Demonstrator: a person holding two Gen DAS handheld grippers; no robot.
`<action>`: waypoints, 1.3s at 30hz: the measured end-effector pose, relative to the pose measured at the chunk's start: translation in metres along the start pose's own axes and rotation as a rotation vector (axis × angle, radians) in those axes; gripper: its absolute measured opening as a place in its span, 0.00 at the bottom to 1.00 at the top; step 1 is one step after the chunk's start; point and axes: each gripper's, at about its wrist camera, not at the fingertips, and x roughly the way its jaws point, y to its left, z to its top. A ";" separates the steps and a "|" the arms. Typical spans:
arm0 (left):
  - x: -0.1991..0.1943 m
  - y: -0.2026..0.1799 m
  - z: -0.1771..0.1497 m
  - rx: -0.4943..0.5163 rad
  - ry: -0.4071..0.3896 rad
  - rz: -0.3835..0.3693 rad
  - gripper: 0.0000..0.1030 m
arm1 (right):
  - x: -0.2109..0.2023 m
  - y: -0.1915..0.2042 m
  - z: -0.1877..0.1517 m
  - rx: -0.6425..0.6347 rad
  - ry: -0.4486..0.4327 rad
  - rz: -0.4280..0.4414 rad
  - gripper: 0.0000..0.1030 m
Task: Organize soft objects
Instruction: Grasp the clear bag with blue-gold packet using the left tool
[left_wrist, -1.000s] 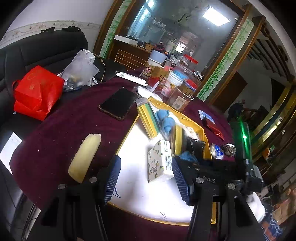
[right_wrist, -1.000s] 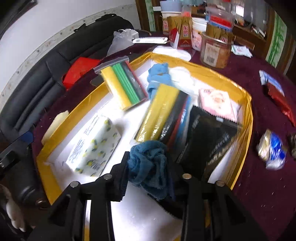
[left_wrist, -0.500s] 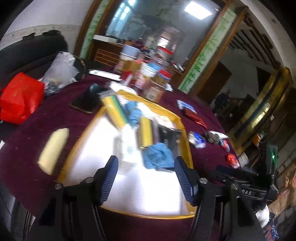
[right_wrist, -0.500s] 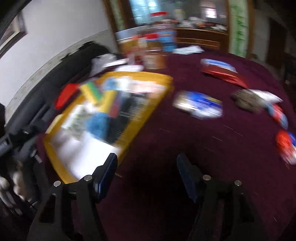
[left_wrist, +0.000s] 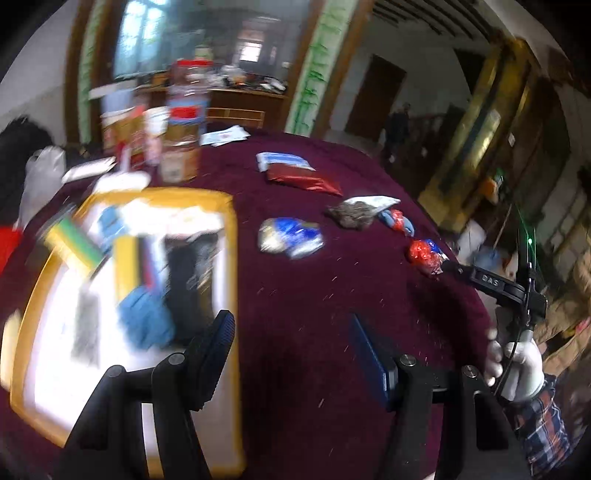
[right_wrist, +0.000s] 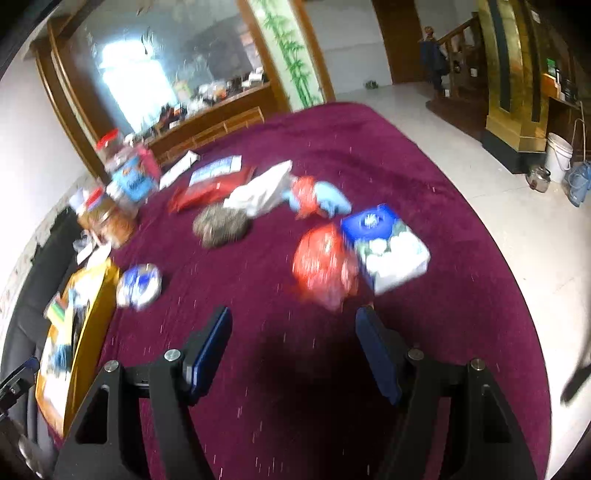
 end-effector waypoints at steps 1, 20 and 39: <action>0.009 -0.010 0.008 0.025 0.010 0.004 0.70 | 0.004 -0.003 0.002 0.003 -0.017 -0.002 0.67; 0.235 -0.039 0.109 0.181 0.263 0.186 0.65 | 0.028 -0.027 0.002 0.069 -0.021 -0.006 0.67; 0.113 -0.087 0.039 0.308 0.214 -0.037 0.73 | 0.033 -0.037 0.004 0.135 0.005 0.029 0.68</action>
